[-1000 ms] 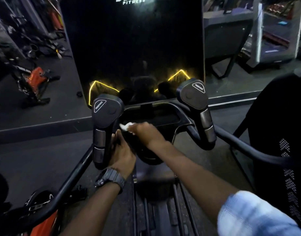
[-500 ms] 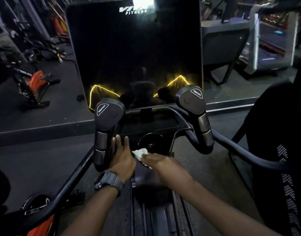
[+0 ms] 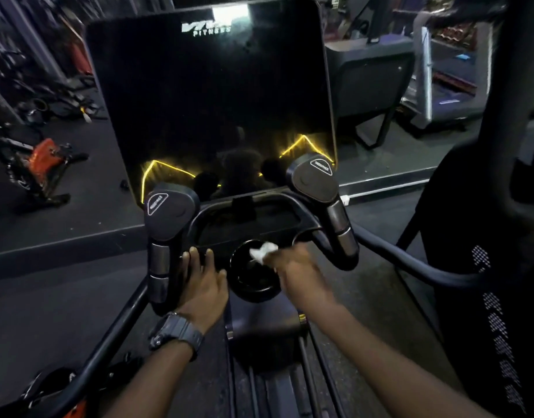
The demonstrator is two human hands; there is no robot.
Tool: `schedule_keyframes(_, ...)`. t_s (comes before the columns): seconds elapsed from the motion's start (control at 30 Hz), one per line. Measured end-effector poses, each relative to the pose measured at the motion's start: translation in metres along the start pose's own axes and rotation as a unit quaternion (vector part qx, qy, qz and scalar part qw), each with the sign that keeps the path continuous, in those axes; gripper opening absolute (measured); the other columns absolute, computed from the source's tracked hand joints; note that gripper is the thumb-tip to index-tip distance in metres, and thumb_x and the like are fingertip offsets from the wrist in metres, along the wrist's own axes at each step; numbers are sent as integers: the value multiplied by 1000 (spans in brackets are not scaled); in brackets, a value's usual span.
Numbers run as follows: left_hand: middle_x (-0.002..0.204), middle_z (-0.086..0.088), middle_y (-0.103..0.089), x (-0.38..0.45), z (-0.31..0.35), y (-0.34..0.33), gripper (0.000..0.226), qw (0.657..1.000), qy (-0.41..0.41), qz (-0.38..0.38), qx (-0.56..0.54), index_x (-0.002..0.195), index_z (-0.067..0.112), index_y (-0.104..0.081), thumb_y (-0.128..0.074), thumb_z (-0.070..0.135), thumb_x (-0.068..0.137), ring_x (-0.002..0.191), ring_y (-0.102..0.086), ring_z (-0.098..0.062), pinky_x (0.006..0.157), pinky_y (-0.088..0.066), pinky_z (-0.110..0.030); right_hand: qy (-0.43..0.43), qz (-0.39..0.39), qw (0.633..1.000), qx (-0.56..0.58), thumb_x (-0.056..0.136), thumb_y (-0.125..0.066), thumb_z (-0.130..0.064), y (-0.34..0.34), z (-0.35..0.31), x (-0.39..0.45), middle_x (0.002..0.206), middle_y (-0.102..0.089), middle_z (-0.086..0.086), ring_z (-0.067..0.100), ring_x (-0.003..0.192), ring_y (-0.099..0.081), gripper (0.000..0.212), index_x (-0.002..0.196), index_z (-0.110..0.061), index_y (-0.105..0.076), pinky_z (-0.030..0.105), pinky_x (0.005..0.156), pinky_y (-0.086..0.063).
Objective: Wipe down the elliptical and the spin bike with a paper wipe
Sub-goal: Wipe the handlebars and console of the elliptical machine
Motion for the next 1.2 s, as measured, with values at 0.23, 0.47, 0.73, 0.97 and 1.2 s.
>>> schedule_keyframes(0.23, 164, -17, 0, -1, 3, 3, 59, 1000, -6, 16, 6, 157, 14, -12, -25, 39, 105, 152, 5, -29, 115, 12, -41, -109, 73, 990, 60, 89, -53, -4, 22, 49, 52, 88, -57, -8, -5, 77, -50, 18, 99, -5, -69, 12, 77, -40)
schedule_keyframes(0.47, 164, -17, 1, -4, 4, 0, 97, 1000, -15, 21, -14, 157, 14, -11, 15, 58, 74, 152, 6, -30, 117, 9, -43, -174, 148, 968, 104, 90, -64, -11, 3, 64, -37, 109, -69, 2, 15, 99, -64, 23, 113, -13, -71, 11, 80, -41)
schedule_keyframes(0.73, 164, -15, 6, -4, 4, -1, 59, 1000, -1, 18, -7, 158, 14, -6, -17, 39, 105, 152, 11, -28, 116, 15, -43, -307, 158, 899, 270, 95, -57, -16, -31, 64, -61, 94, -69, -6, 8, 85, -64, 17, 106, -16, -69, 16, 72, -51)
schedule_keyframes(0.97, 165, -15, 4, -2, 5, 2, 58, 1000, -3, 18, -15, 157, 14, -9, -24, 37, 106, 152, 9, -28, 116, 12, -43, 10, 122, 975, 184, 89, -69, -18, -20, -20, -76, 96, -63, -2, 12, 89, -63, 3, 91, -15, -68, 26, 75, -52)
schedule_keyframes(1.2, 165, -14, 4, -6, 1, 5, 64, 1000, 3, -2, 7, 156, 8, -1, -5, 36, 98, 152, 7, -27, 119, 7, -41, 197, -18, 978, -60, 78, -67, -5, -57, -82, -36, 91, -60, 6, 25, 85, -57, 12, 90, -7, -67, 33, 57, -54)
Point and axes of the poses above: each hand's wrist, its own x-axis towards the middle knuckle, its own y-axis out of the back of the hand, z = x × y, the point moved 9 cm from there along x, towards the middle knuckle
